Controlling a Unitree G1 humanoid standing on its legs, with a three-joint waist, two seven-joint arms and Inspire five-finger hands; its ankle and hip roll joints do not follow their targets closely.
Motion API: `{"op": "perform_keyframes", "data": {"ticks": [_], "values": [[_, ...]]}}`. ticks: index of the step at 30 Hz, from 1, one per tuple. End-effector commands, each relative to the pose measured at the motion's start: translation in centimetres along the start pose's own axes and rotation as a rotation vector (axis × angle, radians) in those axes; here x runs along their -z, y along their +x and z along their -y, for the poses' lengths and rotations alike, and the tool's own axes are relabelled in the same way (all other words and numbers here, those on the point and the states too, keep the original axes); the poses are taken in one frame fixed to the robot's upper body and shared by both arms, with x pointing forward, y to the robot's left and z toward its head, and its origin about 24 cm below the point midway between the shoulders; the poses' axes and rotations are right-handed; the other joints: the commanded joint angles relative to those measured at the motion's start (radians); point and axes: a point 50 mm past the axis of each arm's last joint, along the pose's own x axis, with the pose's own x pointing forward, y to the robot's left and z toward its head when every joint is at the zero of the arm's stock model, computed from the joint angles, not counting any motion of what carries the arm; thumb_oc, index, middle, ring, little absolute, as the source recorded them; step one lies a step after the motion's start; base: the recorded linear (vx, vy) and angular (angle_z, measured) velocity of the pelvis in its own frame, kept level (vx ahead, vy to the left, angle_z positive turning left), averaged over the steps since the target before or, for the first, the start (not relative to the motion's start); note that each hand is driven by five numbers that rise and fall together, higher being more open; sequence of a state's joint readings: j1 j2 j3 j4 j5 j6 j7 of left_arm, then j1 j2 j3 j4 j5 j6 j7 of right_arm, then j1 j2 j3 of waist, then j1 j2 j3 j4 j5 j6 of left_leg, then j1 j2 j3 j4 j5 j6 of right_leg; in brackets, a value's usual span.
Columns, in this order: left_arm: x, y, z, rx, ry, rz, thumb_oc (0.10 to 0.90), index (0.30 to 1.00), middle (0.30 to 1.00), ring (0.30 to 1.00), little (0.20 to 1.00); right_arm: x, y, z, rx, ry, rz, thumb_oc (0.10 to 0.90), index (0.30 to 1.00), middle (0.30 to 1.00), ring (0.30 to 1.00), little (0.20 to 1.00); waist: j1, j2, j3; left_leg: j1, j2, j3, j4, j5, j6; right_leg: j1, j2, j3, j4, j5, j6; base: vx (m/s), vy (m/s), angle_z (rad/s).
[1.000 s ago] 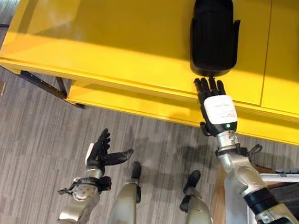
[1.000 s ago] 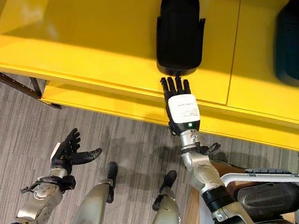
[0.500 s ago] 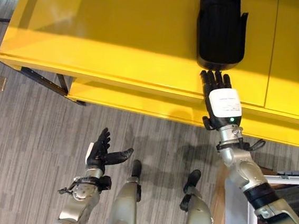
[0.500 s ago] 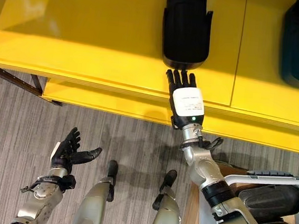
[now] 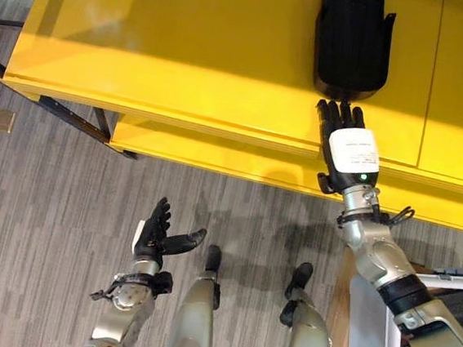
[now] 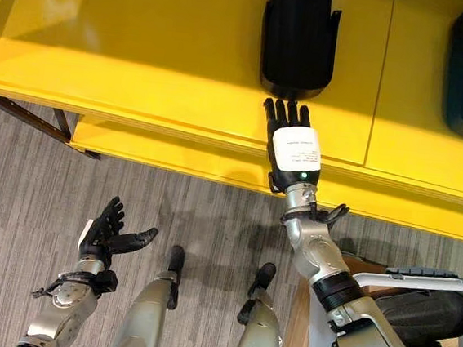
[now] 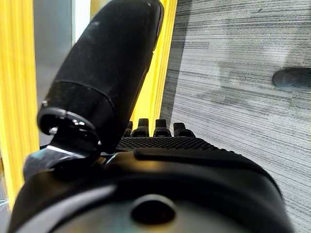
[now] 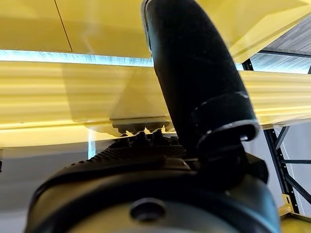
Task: Move parts from the plastic box to the shelf.
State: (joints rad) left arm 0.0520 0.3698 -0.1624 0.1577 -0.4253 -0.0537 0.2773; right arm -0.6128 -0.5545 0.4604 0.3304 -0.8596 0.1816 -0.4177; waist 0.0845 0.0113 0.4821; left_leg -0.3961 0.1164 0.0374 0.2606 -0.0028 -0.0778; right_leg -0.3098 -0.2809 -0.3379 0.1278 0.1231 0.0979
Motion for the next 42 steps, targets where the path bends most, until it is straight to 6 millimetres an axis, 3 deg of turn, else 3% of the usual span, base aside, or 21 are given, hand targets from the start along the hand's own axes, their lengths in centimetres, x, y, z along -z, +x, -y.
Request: {"op": "perform_keyframes", "data": {"ticks": [1,13,19,25,29,33,34,38,42], "values": [[-3.2,-0.2,-1.0,-0.017,0.004,0.186,0.9,1.0,1.0,1.0,1.0,-1.4,3.5,4.4,0.201,0.015,0.06,0.9,1.0,1.0,1.0,1.0,0.012,-0.024,-0.028,-0.002,0.0,0.034,0.028,-0.049,0.014,0.069,-0.078,0.006,0.123,-0.123,0.072,0.0,0.017,0.08],[-3.4,-0.1,-1.2,-0.032,-0.004,0.194,0.9,1.0,1.0,1.0,1.0,-1.9,4.1,5.1,0.223,0.03,0.074,0.9,1.0,1.0,1.0,1.0,0.017,-0.027,-0.025,-0.008,-0.006,0.032,0.03,-0.051,0.018,0.062,-0.08,0.009,0.127,-0.118,0.072,0.0,0.011,0.01],[-3.3,0.0,-1.1,-0.037,-0.007,0.189,0.9,1.0,1.0,1.0,1.0,-1.9,3.4,4.6,0.211,0.053,0.071,0.9,1.0,1.0,1.0,1.0,0.011,-0.031,-0.024,-0.009,-0.006,0.033,0.031,-0.051,0.018,0.059,-0.08,0.01,0.13,-0.117,0.072,0.0,0.0,0.0],[-2.7,-0.2,-1.0,-0.073,-0.009,0.164,0.9,1.0,1.0,1.0,1.0,-2.0,-2.3,1.4,0.07,0.251,0.06,0.9,1.0,1.0,1.0,1.0,-0.031,-0.052,-0.02,-0.002,0.002,0.04,0.031,-0.052,0.018,0.055,-0.076,0.018,0.136,-0.12,0.072,0.0,0.0,0.0],[-2.4,-0.5,-1.5,-0.107,0.01,0.154,0.9,1.0,1.0,1.0,1.0,-1.1,-5.5,0.8,0.027,0.376,0.006,0.9,1.0,1.0,1.0,1.0,-0.058,-0.069,-0.025,0.01,0.014,0.046,0.027,-0.047,0.014,0.057,-0.07,0.025,0.133,-0.121,0.073,-0.01,-0.01,-0.02],[-2.2,-0.7,-1.6,-0.112,0.017,0.143,0.9,1.0,1.0,1.0,1.0,-0.7,-6.8,1.8,0.06,0.459,-0.012,0.9,1.0,1.0,1.0,1.0,-0.07,-0.076,-0.035,0.034,0.027,0.053,0.015,-0.041,0.009,0.069,-0.059,0.033,0.116,-0.118,0.073,-0.02,-0.038,-0.16],[-2.0,-0.9,-1.8,-0.111,0.023,0.132,0.9,1.0,1.0,1.0,1.0,-0.2,-7.3,3.6,0.144,0.532,-0.024,0.9,1.0,1.0,1.0,1.0,-0.088,-0.078,-0.059,0.08,0.046,0.065,-0.02,-0.024,0.001,0.096,-0.042,0.042,0.082,-0.11,0.075,0.0,-0.042,-0.22],[-1.8,-1.0,-2.0,-0.112,0.024,0.122,0.9,1.0,1.0,1.0,1.0,0.5,-8.0,5.3,0.241,0.588,-0.04,0.9,1.0,1.0,1.0,1.0,-0.108,-0.079,-0.09,0.131,0.067,0.087,-0.073,0.003,-0.013,0.125,-0.016,0.051,0.039,-0.102,0.077,0.02,-0.054,-0.26],[-1.4,-1.3,-2.5,-0.12,0.027,0.108,0.9,1.0,1.0,1.0,1.0,1.6,-9.2,6.8,0.329,0.623,-0.07,0.9,1.0,1.0,1.0,1.0,-0.132,-0.071,-0.137,0.215,0.107,0.125,-0.2,0.077,-0.04,0.152,0.033,0.078,-0.016,-0.098,0.077,0.02,-0.061,-0.35]]}}
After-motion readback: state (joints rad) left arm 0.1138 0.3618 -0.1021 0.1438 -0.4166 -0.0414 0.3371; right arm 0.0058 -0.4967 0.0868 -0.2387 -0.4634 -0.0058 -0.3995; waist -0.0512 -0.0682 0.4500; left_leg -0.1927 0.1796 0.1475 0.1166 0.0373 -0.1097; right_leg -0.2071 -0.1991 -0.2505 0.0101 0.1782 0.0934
